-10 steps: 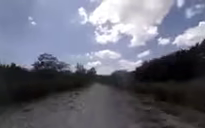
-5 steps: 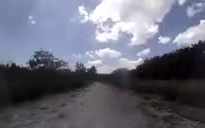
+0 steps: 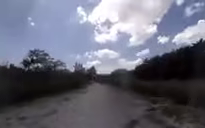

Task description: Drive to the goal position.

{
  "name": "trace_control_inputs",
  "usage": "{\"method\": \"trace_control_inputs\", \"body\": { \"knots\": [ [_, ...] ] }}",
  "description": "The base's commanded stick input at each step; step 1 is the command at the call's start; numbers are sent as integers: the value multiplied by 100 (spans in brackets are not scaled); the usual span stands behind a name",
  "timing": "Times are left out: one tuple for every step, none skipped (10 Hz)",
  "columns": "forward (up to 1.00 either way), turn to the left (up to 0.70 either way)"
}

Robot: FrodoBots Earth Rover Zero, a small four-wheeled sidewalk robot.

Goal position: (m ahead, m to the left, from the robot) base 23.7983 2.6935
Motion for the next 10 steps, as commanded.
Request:
{"method": "trace_control_inputs", "body": {
  "knots": [
    [85,0],
    [85,0],
    [85,0],
    [85,0],
    [85,0],
    [85,0],
    [85,0],
    [85,0],
    [85,0],
    [85,0]
  ]
}}
